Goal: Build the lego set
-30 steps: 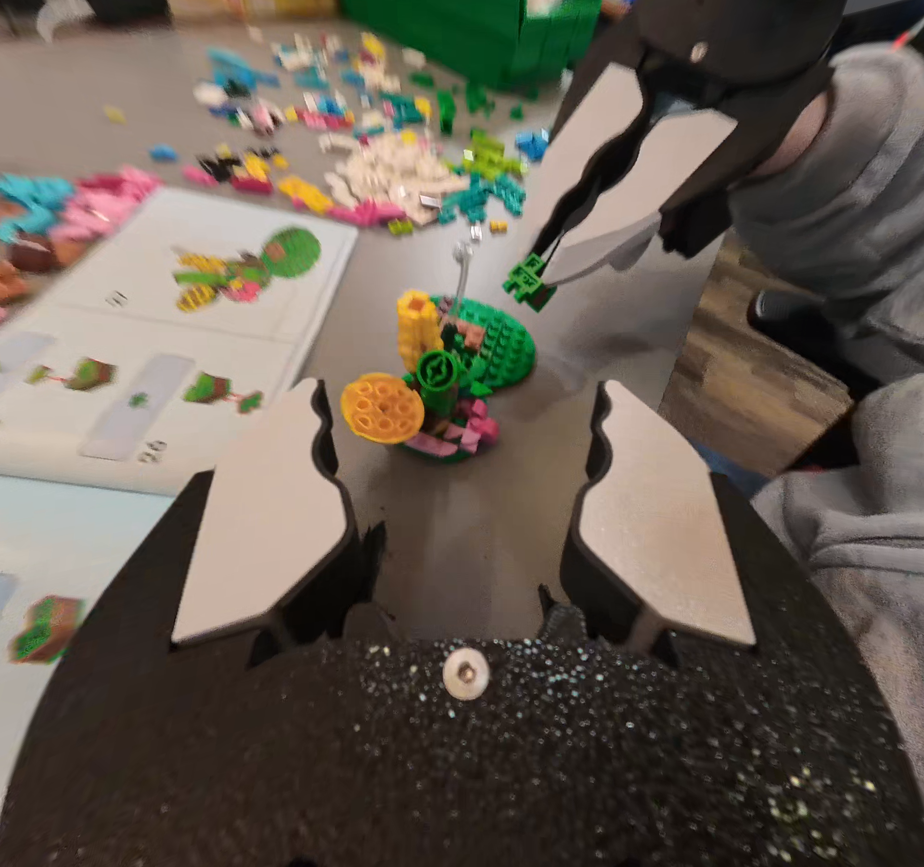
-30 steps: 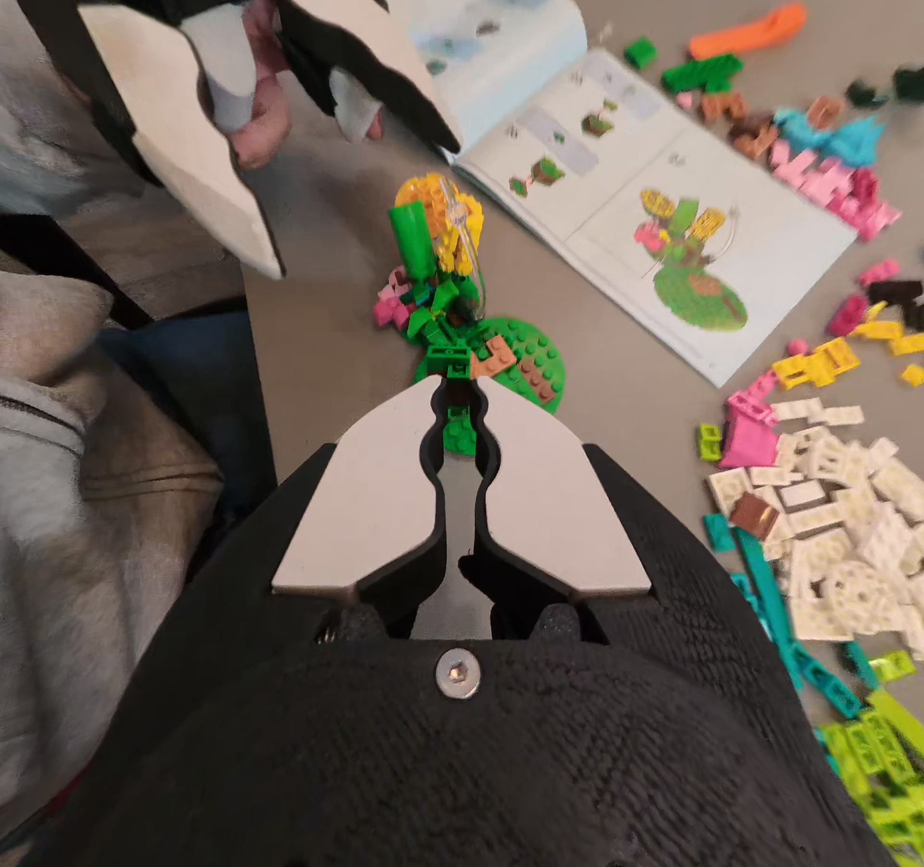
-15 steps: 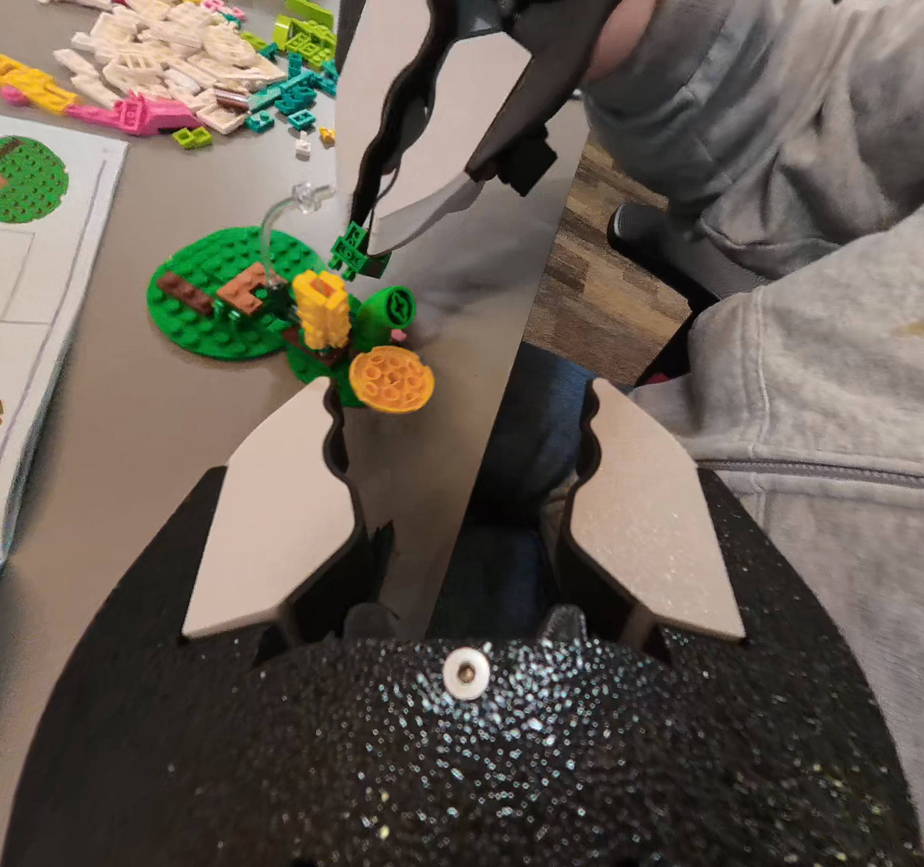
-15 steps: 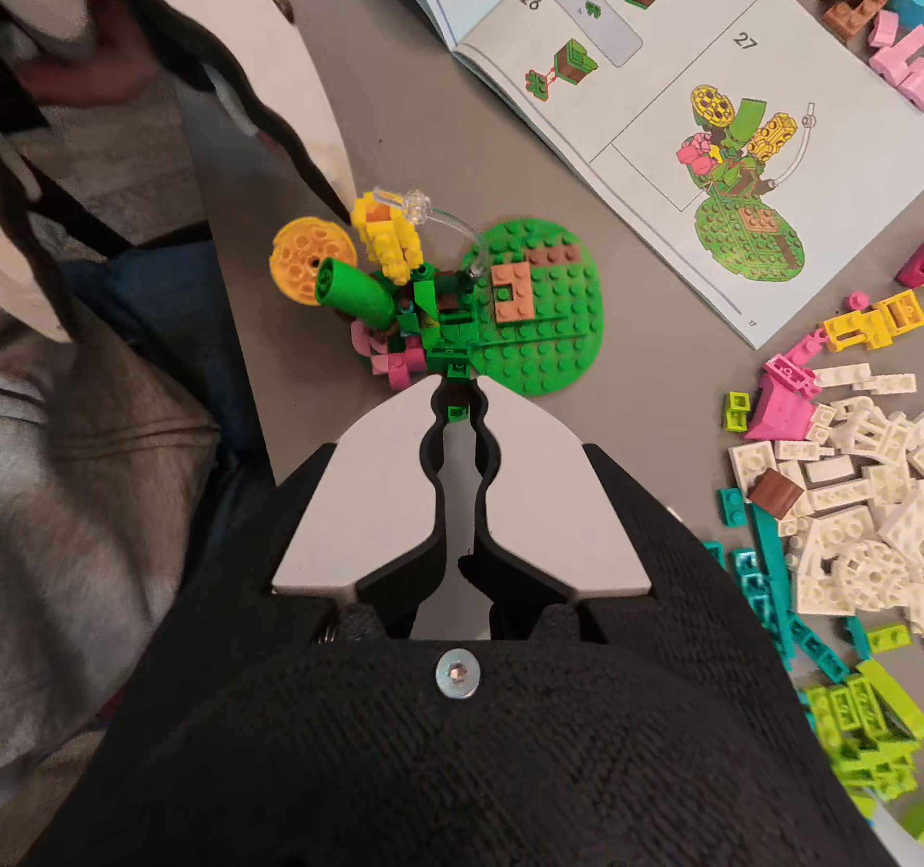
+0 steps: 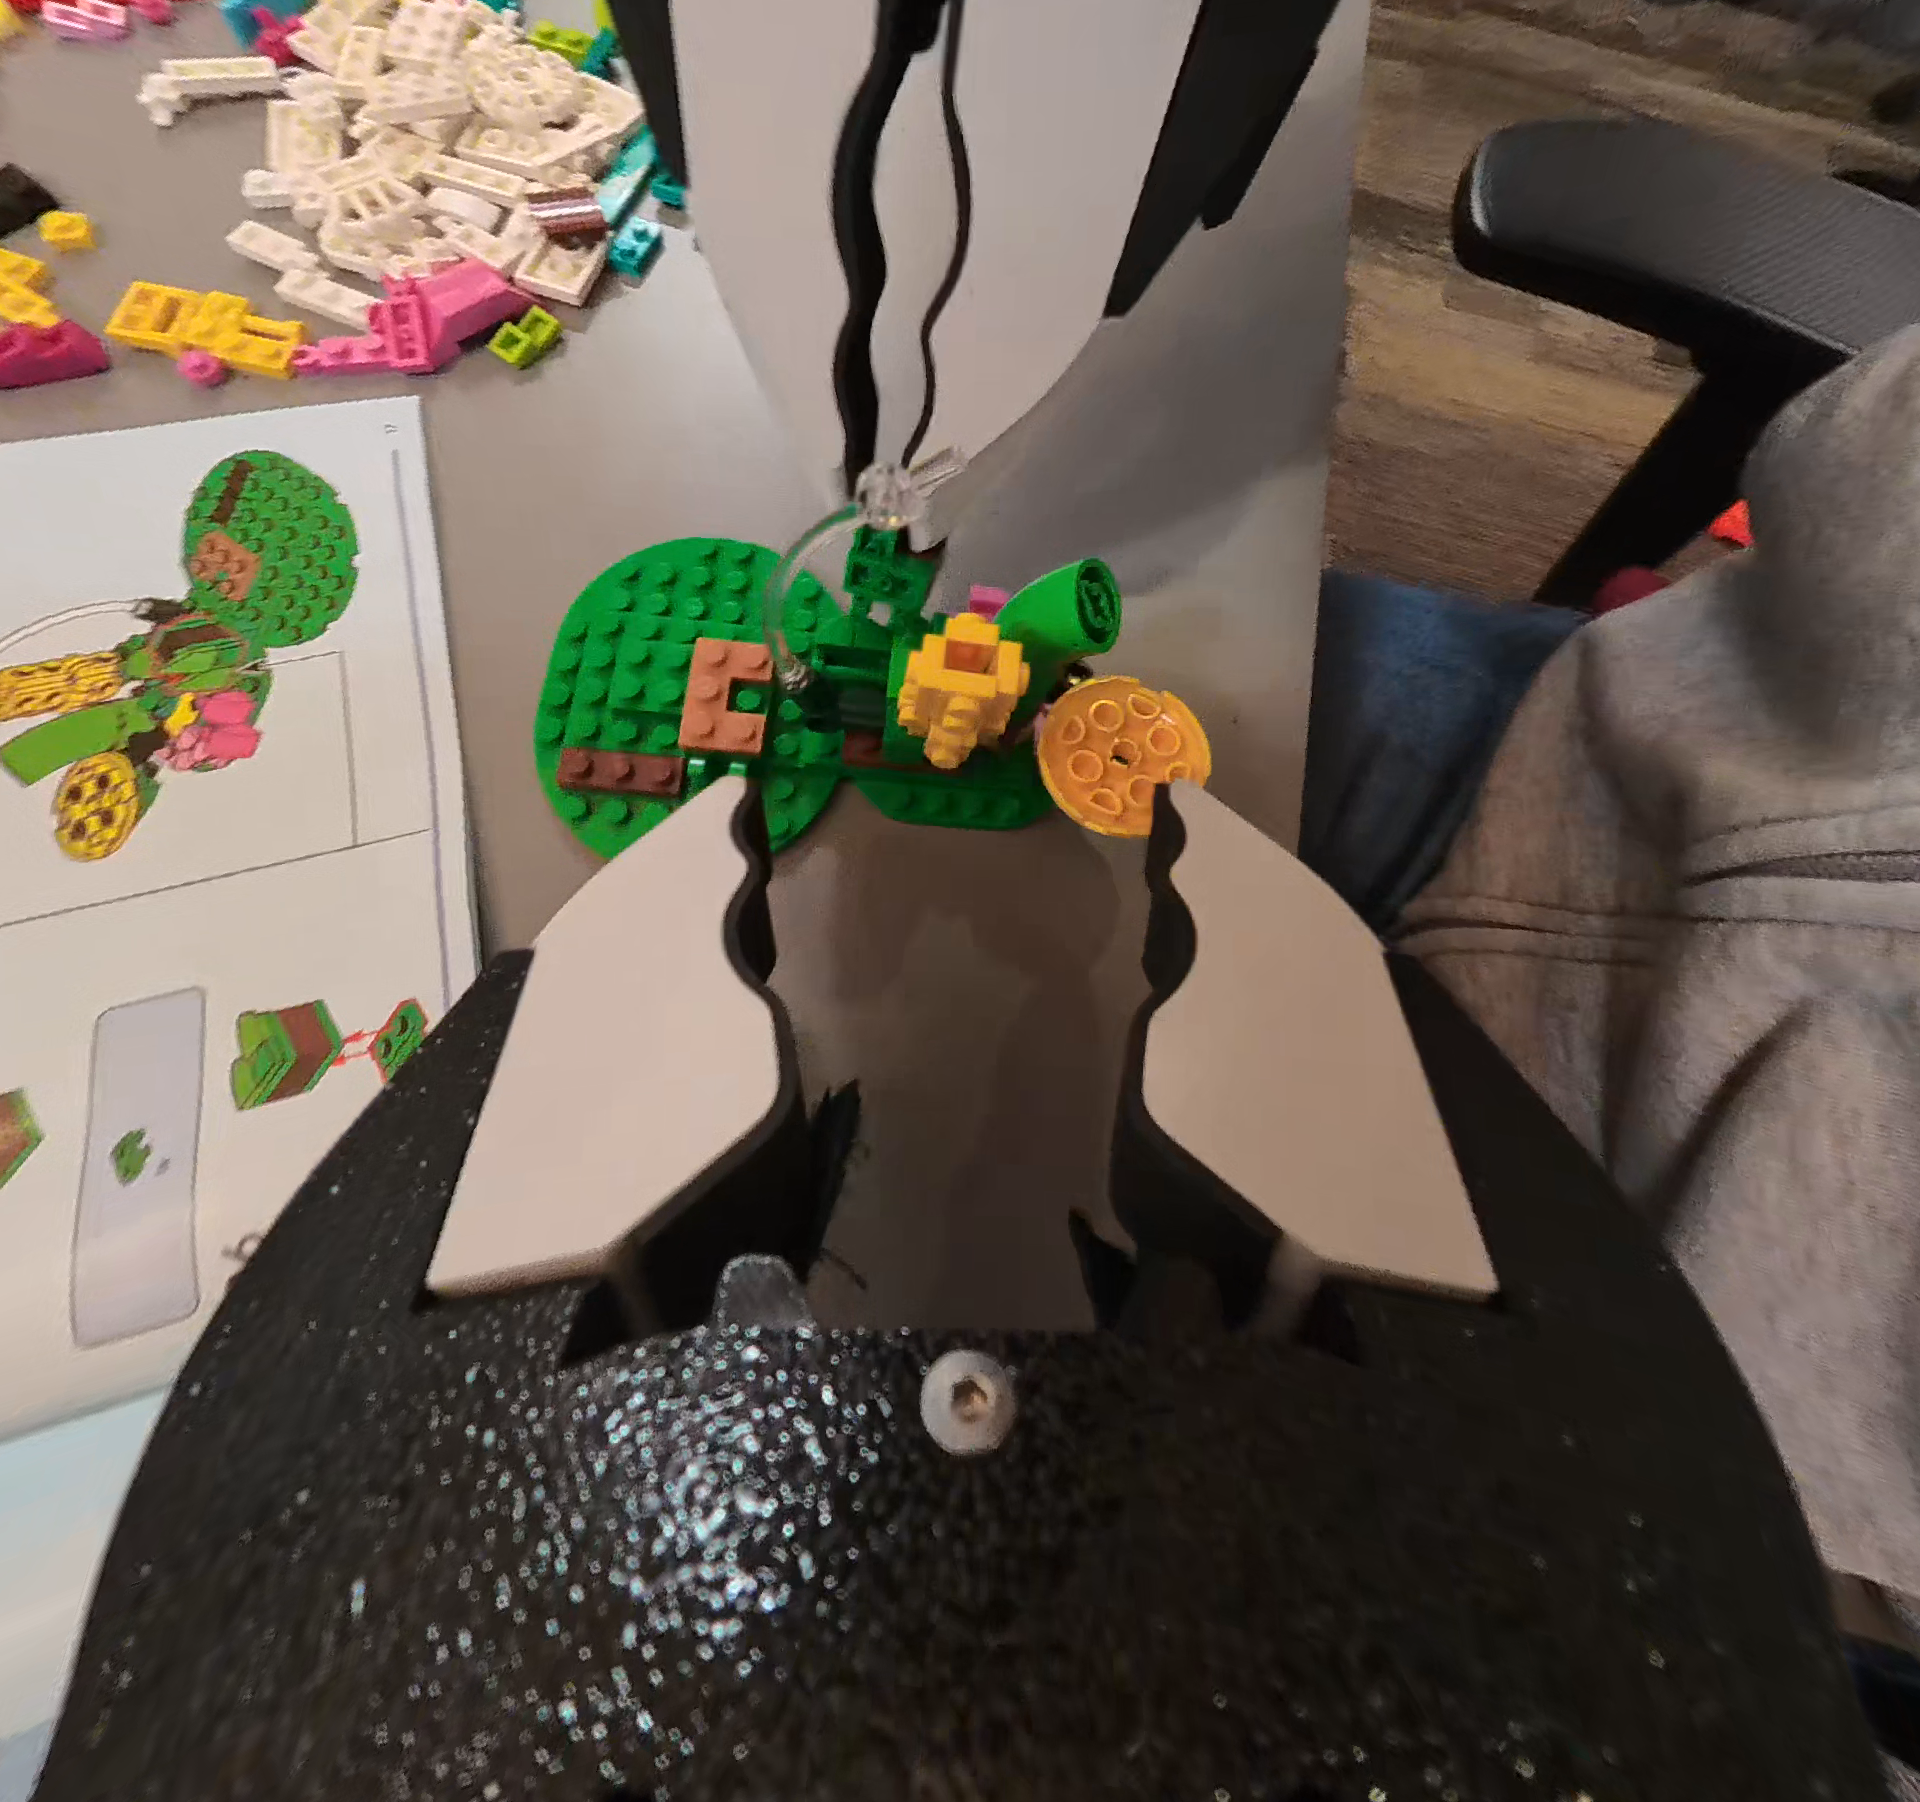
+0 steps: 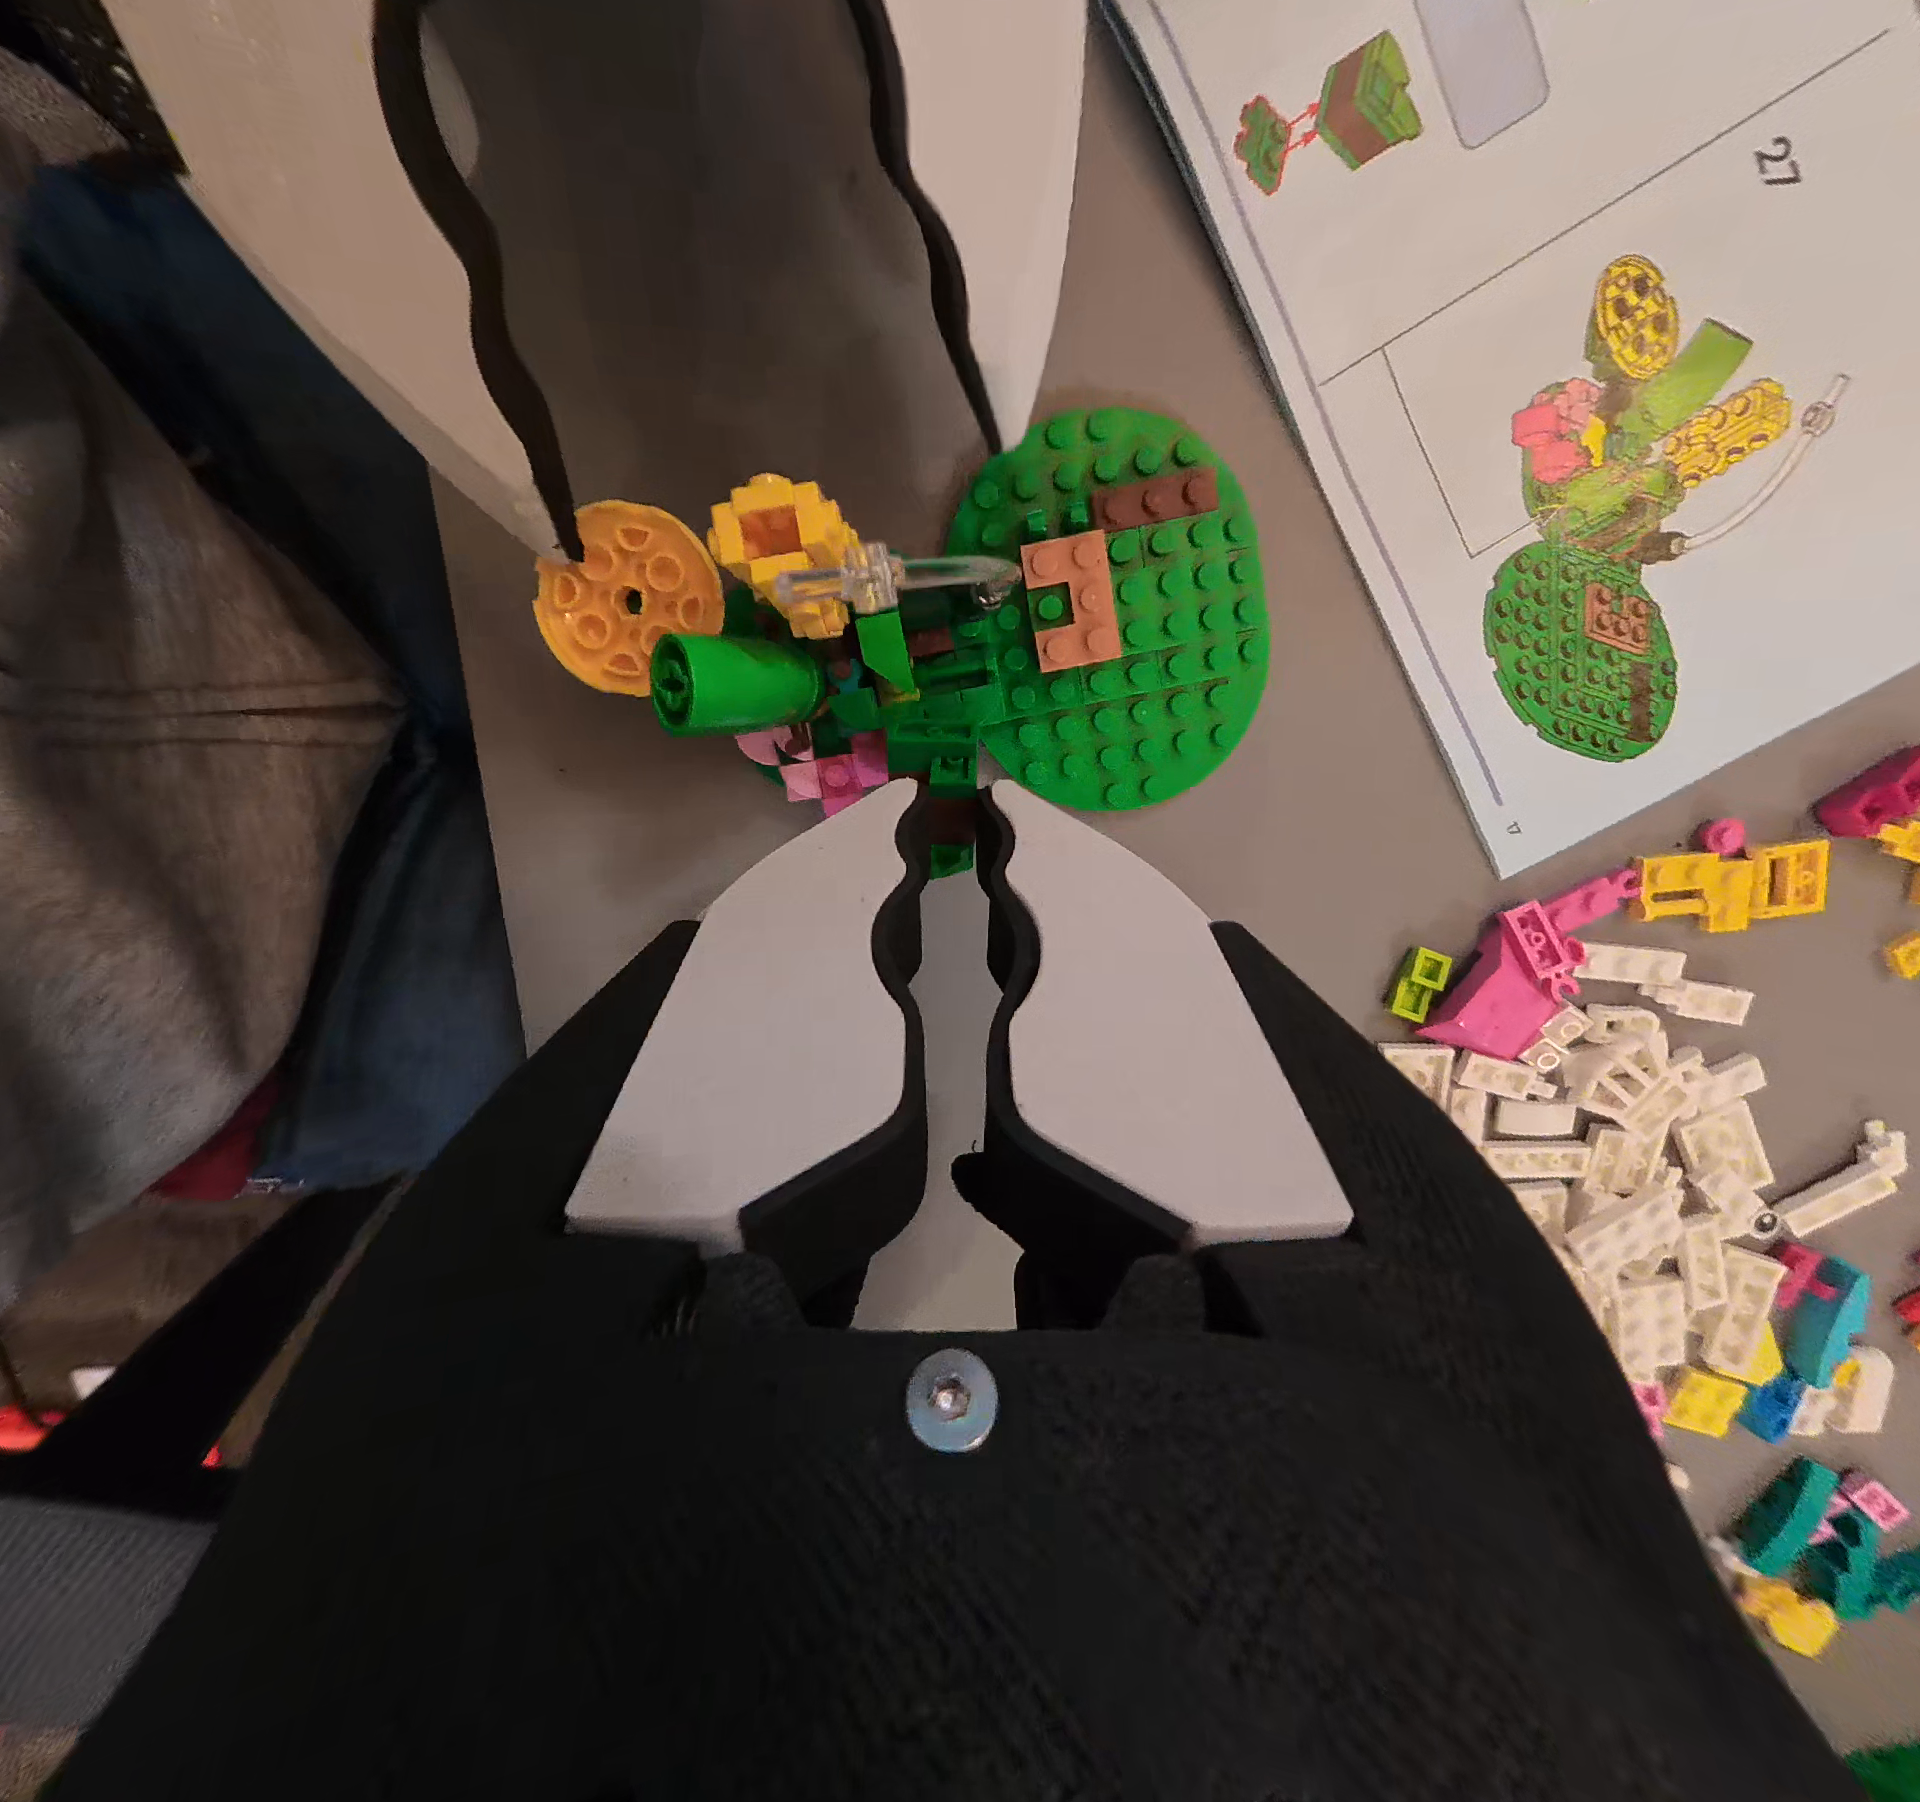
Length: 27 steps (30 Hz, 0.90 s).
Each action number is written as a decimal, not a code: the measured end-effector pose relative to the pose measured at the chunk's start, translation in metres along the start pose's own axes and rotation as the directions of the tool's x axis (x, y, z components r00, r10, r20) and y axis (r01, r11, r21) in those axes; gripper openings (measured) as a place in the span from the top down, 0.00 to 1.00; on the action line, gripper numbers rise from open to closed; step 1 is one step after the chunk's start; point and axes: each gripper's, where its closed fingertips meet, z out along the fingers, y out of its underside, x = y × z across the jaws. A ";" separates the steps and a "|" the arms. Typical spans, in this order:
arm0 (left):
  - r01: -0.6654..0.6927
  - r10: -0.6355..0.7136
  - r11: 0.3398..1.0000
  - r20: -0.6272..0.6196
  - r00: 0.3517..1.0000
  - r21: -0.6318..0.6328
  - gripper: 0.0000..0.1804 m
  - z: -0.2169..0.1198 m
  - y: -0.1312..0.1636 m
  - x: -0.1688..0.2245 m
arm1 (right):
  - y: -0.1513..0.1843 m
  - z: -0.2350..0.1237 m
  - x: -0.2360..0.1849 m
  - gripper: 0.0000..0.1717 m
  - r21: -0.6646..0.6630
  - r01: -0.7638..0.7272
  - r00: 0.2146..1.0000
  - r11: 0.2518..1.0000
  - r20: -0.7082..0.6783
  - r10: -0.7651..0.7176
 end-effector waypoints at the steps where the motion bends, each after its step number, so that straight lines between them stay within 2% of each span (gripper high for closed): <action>1: -0.003 0.003 1.000 -0.017 1.000 -0.005 0.62 0.001 0.000 0.001 | 0.000 0.001 0.001 0.97 -0.012 0.006 1.000 1.000 -0.003 -0.006; 10: -0.081 0.069 0.995 -0.179 0.981 -0.056 0.54 -0.016 0.013 0.015 | -0.010 0.001 0.002 0.97 -0.056 0.052 0.998 0.997 0.025 -0.051; 14: -0.088 0.082 0.995 -0.157 0.984 -0.035 0.59 -0.019 0.012 0.004 | -0.008 0.004 -0.001 0.97 -0.076 0.044 0.998 0.996 0.044 -0.041; 18: -0.132 0.124 0.990 -0.151 0.981 -0.041 0.62 -0.002 0.011 -0.002 | -0.006 0.008 -0.001 0.97 -0.096 0.039 0.998 0.995 0.057 -0.034; 21: -0.091 0.083 0.995 -0.177 0.981 -0.038 0.65 0.008 0.011 -0.006 | -0.007 0.008 -0.001 0.97 -0.108 0.039 0.997 0.993 0.064 -0.032; 27: -0.107 0.097 0.993 -0.173 0.980 -0.046 0.71 0.012 0.008 -0.006 | -0.004 0.008 0.000 0.97 -0.148 0.052 0.997 0.988 0.069 -0.042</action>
